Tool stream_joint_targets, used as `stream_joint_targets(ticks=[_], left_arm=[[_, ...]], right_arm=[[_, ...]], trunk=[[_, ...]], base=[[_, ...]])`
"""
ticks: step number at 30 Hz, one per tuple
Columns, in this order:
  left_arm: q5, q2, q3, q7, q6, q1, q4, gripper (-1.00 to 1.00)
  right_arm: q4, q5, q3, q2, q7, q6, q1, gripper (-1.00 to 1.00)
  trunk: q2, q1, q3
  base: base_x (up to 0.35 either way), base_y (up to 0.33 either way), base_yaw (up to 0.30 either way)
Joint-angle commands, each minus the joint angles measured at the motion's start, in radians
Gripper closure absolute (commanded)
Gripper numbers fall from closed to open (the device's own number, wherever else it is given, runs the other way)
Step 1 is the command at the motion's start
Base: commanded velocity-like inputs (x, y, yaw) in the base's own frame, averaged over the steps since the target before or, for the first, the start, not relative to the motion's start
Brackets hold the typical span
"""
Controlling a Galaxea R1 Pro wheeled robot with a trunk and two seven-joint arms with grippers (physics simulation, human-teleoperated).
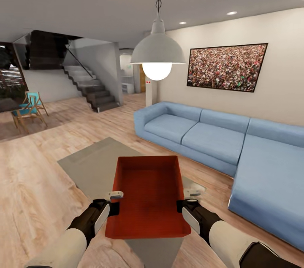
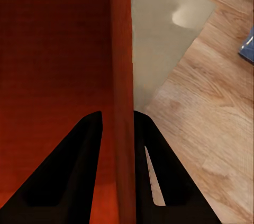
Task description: Move the two storage containers from the living room to the garage. In the garage, place one container on the floor and stack the other container on top of it (either order is fine).
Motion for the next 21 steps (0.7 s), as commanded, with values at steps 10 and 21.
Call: stream_joint_targets(ticks=[10, 21], left_arm=[[-0.018, 0.003, -0.005, 0.043, 0.008, 0.0, 0.018, 1.0], [-0.018, 0.003, -0.005, 0.043, 0.008, 0.0, 0.018, 1.0]], right_arm=[[-0.006, 0.003, 0.001, -0.001, -0.006, 0.003, -0.001, 1.0], [-0.006, 0.003, 0.001, -0.001, -0.006, 0.003, -0.001, 1.0]], trunk=[[-0.001, 0.0, 0.004], [-0.001, 0.0, 0.009]], base=[[0.0, 0.0, 0.3], [0.0, 0.0, 0.3]])
